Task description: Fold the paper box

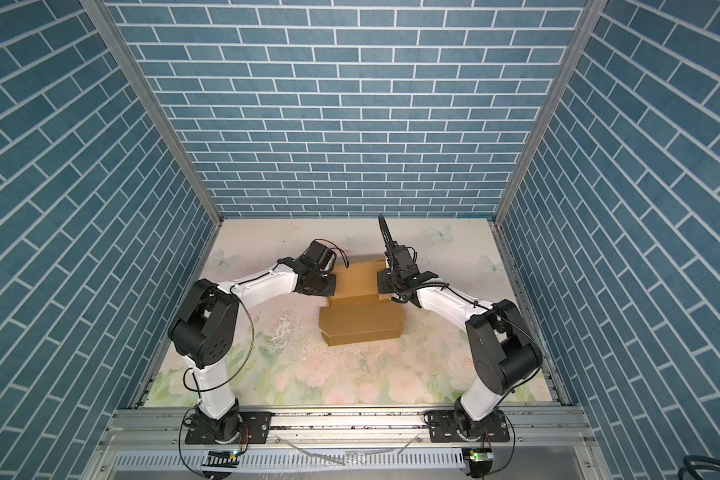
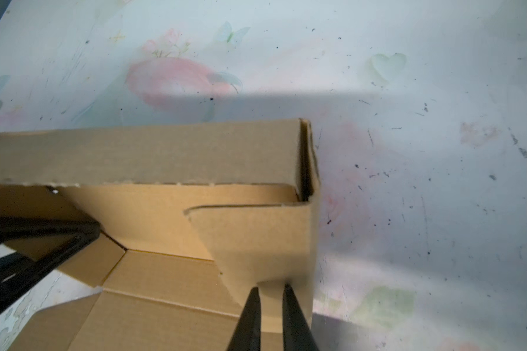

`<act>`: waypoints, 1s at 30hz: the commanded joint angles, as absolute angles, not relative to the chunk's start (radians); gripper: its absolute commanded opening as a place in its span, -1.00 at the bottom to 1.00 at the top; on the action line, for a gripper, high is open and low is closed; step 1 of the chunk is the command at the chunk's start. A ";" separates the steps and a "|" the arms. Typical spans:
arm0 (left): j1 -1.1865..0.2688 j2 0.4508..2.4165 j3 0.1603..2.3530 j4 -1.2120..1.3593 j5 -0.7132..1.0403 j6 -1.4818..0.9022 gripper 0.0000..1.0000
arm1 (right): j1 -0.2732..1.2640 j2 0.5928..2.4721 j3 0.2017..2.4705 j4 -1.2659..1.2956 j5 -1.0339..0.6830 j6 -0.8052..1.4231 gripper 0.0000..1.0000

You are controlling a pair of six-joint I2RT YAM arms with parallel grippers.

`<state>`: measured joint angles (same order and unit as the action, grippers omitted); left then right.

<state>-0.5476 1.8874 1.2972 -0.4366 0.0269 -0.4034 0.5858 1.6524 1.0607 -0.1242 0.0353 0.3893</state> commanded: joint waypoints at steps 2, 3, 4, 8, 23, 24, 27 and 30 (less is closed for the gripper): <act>-0.563 1.899 1.285 -0.471 0.044 -0.391 -0.71 | 0.601 1.707 1.130 -0.166 0.117 0.455 -0.68; -0.561 1.899 1.285 -0.474 0.042 -0.390 -0.71 | 0.603 1.715 1.133 -0.162 0.116 0.460 -0.67; -0.562 1.899 1.285 -0.474 0.040 -0.389 -0.71 | 0.604 1.722 1.136 -0.161 0.116 0.467 -0.67; -0.561 1.896 1.286 -0.475 0.042 -0.389 -0.71 | 0.609 1.751 1.148 -0.164 0.119 0.495 -0.67; -0.561 1.902 1.292 -0.496 0.008 -0.411 -0.71 | 0.609 1.676 1.140 -0.252 0.131 0.463 -0.64; -0.560 1.902 1.292 -0.495 0.007 -0.414 -0.71 | 0.609 1.671 1.140 -0.259 0.127 0.460 -0.64; -0.561 1.902 1.293 -0.501 0.000 -0.415 -0.71 | 0.607 1.645 1.134 -0.272 0.112 0.451 -0.63; -0.560 1.899 1.291 -0.503 -0.002 -0.413 -0.71 | 0.608 1.617 1.131 -0.284 0.100 0.445 -0.63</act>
<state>-0.5533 1.8874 1.2972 -0.4416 0.0128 -0.4149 0.6098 1.6634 1.1061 -0.2470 0.1017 0.4633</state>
